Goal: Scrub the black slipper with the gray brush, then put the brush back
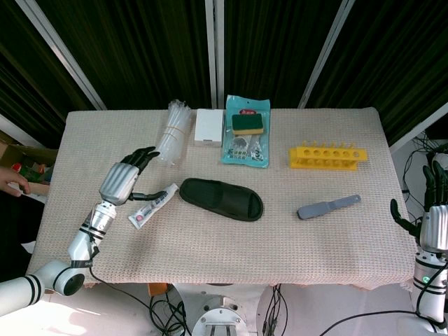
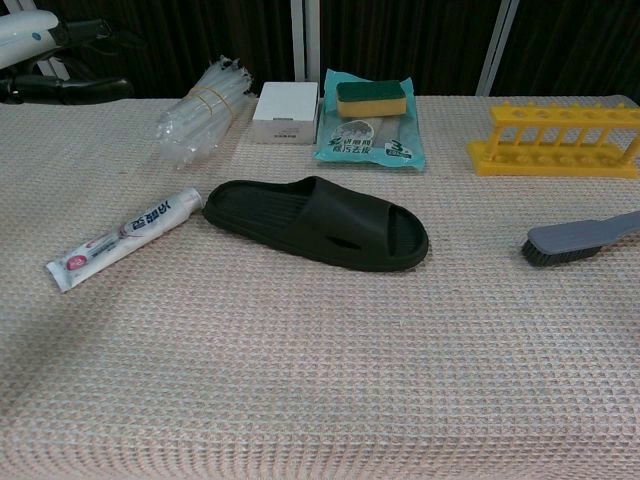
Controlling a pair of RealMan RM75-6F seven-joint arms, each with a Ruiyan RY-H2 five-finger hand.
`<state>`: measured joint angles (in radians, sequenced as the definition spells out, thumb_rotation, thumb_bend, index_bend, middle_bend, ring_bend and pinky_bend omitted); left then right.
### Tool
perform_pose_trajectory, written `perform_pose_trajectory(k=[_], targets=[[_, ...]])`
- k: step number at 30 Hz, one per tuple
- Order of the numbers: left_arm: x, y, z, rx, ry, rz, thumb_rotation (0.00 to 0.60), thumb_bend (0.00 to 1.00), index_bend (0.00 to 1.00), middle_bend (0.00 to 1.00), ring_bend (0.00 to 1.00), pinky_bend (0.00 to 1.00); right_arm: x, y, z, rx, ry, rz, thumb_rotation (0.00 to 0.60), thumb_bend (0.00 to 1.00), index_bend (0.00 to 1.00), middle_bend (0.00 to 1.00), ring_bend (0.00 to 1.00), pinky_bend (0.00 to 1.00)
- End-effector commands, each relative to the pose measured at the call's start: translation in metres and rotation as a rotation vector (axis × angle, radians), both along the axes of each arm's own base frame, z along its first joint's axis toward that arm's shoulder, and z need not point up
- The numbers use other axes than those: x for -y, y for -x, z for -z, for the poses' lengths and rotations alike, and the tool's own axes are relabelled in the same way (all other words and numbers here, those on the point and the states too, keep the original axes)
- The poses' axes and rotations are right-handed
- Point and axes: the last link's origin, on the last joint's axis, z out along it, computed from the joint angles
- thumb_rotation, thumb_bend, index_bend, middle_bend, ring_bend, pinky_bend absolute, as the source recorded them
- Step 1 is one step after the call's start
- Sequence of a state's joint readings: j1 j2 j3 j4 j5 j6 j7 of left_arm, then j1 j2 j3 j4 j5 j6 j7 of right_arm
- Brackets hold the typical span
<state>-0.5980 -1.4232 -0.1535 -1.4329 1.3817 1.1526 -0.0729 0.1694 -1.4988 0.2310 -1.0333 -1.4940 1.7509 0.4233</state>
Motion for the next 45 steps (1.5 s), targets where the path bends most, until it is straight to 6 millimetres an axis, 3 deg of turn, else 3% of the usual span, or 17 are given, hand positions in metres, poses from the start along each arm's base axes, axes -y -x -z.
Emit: perform_pose_trajectory(k=[1, 11, 16, 24, 33, 39, 45], targets=[[-0.001, 0.000, -0.001, 0.005, -0.003, 0.000, 0.119, 0.03, 0.12, 0.09, 0.09, 0.24, 0.002, -0.001, 0.001, -0.001, -0.002, -0.001, 0.600, 0.32, 0.00, 0.00, 0.00, 0.00], [0.000, 0.005, -0.001, -0.012, 0.011, 0.002, 0.120, 0.03, 0.12, 0.09, 0.09, 0.24, 0.000, 0.000, 0.006, -0.069, -0.131, 0.059, 0.600, 0.32, 0.00, 0.00, 0.00, 0.00], [0.000, 0.007, 0.002, -0.078, 0.023, 0.015, 0.154, 0.03, 0.12, 0.09, 0.09, 0.24, 0.005, 0.003, 0.008, -0.312, -0.362, 0.238, 0.600, 0.33, 0.00, 0.00, 0.00, 0.00], [-0.002, 0.011, 0.009, -0.107, 0.059, -0.007, 0.187, 0.03, 0.12, 0.09, 0.09, 0.24, 0.032, -0.030, 0.024, -0.709, -0.661, 0.321, 0.600, 0.33, 0.00, 0.02, 0.00, 0.00], [-0.002, 0.007, 0.013, -0.104, 0.077, -0.002, 0.204, 0.03, 0.12, 0.10, 0.09, 0.24, 0.062, -0.055, 0.051, -0.888, -0.834, 0.340, 0.600, 0.33, 0.00, 0.03, 0.00, 0.00], [-0.002, 0.005, 0.017, -0.095, 0.085, 0.001, 0.208, 0.03, 0.12, 0.10, 0.09, 0.24, 0.077, -0.056, 0.060, -0.856, -0.834, 0.388, 0.600, 0.33, 0.00, 0.06, 0.00, 0.00], [-0.002, 0.007, 0.022, -0.094, 0.097, -0.002, 0.207, 0.03, 0.12, 0.10, 0.09, 0.24, 0.088, -0.049, 0.079, -0.633, -0.947, 0.394, 0.600, 0.33, 0.00, 0.09, 0.00, 0.00]])
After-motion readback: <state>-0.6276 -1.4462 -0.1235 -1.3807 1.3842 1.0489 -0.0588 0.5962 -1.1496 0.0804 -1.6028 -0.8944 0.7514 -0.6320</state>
